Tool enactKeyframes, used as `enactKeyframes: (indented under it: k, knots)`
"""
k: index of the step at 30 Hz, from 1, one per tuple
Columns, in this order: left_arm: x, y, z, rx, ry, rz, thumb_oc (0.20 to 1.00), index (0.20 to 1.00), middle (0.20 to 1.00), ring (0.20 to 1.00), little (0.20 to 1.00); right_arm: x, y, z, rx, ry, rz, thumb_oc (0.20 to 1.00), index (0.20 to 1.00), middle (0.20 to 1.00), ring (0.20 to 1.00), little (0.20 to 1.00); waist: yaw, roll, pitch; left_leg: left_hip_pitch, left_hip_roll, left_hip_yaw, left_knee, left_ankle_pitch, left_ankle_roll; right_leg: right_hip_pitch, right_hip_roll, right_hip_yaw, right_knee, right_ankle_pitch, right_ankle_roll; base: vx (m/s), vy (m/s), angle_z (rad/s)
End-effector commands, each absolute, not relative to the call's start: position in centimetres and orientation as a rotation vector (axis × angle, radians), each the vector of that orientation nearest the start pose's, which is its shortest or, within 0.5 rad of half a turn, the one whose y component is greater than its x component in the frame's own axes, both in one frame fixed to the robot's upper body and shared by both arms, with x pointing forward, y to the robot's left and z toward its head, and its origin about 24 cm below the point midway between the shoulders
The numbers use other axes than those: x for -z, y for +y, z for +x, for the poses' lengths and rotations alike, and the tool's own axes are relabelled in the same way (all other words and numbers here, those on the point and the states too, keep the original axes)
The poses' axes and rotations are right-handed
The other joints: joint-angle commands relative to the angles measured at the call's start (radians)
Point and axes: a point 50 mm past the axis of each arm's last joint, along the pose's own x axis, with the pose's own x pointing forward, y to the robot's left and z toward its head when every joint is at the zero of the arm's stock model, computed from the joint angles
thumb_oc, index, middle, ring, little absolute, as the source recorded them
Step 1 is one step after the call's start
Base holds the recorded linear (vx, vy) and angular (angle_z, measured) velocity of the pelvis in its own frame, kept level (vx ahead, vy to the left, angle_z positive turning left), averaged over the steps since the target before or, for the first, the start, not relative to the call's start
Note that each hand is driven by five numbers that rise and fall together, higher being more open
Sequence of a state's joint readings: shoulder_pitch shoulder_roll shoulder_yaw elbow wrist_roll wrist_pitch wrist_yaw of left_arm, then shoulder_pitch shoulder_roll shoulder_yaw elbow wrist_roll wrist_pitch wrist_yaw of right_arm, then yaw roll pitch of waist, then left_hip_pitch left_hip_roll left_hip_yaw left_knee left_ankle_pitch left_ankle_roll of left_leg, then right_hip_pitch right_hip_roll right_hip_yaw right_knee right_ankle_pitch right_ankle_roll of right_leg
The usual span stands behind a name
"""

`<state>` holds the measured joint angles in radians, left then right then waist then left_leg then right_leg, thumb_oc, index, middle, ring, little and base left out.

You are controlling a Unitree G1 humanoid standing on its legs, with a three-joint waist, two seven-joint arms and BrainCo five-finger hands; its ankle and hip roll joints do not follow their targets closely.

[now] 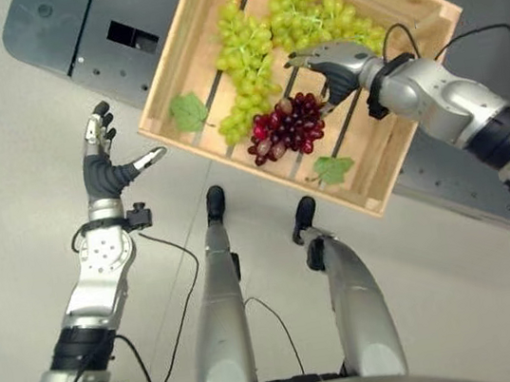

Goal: Pick up the fruits from the basket on one side to the basket on the other side

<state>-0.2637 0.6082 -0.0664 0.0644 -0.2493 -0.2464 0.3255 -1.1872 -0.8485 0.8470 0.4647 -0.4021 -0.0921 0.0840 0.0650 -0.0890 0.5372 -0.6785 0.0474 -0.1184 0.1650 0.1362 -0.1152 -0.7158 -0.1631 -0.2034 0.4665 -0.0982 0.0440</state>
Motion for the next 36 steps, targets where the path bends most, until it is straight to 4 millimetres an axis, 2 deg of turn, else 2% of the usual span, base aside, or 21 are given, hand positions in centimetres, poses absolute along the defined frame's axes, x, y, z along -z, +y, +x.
enactKeyframes:
  k: [1, 11, 14, 19, 29, 36]
  knots:
    - [-17.8, 23.8, 28.7, -0.226, -0.605, 0.300, 1.000, 1.000, 1.000, 1.000, 1.000, -28.3, -15.4, 38.3, -0.201, -0.517, -1.705, 1.000, 1.000, 1.000, 1.000, 1.000, -0.016, -0.014, -0.017, 0.039, -0.028, 0.003, 0.081, -0.130, 0.043, -0.004, -0.018, 0.005, -0.074, 0.066, 0.091, 0.00, 0.000, 0.00]
    - [-18.0, 23.4, 29.2, -0.238, -0.612, 0.302, 1.000, 1.000, 1.000, 1.000, 1.000, -26.5, -15.2, 38.9, -0.281, -0.396, -1.685, 1.000, 1.000, 1.000, 1.000, 1.000, -0.029, -0.023, -0.017, 0.024, -0.026, -0.008, 0.063, -0.126, 0.041, -0.031, -0.020, -0.002, -0.069, 0.059, 0.088, 0.00, -0.005, 0.01]
    - [-17.9, 23.5, 29.2, -0.243, -0.608, 0.312, 1.000, 1.000, 1.000, 1.000, 1.000, -25.4, -15.2, 39.0, -0.316, -0.357, -1.672, 1.000, 1.000, 1.000, 1.000, 1.000, -0.031, -0.025, -0.017, 0.041, -0.022, -0.009, 0.048, -0.128, 0.039, -0.024, -0.019, -0.004, -0.069, 0.051, 0.090, 0.00, 0.000, 0.00]
    - [-17.8, 23.6, 29.2, -0.252, -0.604, 0.309, 1.000, 1.000, 1.000, 1.000, 1.000, -24.9, -15.2, 39.1, -0.327, -0.334, -1.659, 1.000, 1.000, 1.000, 1.000, 1.000, -0.031, -0.027, -0.017, 0.037, -0.018, -0.009, 0.040, -0.120, 0.039, -0.032, -0.017, -0.006, -0.073, 0.060, 0.089, 0.00, 0.000, 0.00]
    - [-17.9, 23.3, 29.4, -0.240, -0.603, 0.308, 1.000, 1.000, 1.000, 1.000, 1.000, -22.3, -12.5, 38.1, -0.535, -0.318, -1.651, 1.000, 1.000, 1.000, 1.000, 1.000, -0.037, -0.045, -0.017, 0.045, -0.009, -0.011, 0.022, -0.118, 0.039, -0.027, -0.013, -0.009, -0.088, 0.064, 0.092, 0.01, -0.003, 0.00]
    - [-18.3, 23.3, 29.5, -0.239, -0.614, 0.307, 1.000, 1.000, 1.000, 1.000, 1.000, -20.6, -11.0, 37.5, -0.642, -0.297, -1.575, 1.000, 1.000, 1.000, 1.000, 1.000, -0.032, -0.060, -0.017, 0.057, 0.002, -0.018, 0.001, -0.110, 0.038, -0.021, -0.008, -0.019, -0.093, 0.065, 0.095, 0.01, -0.002, 0.00]
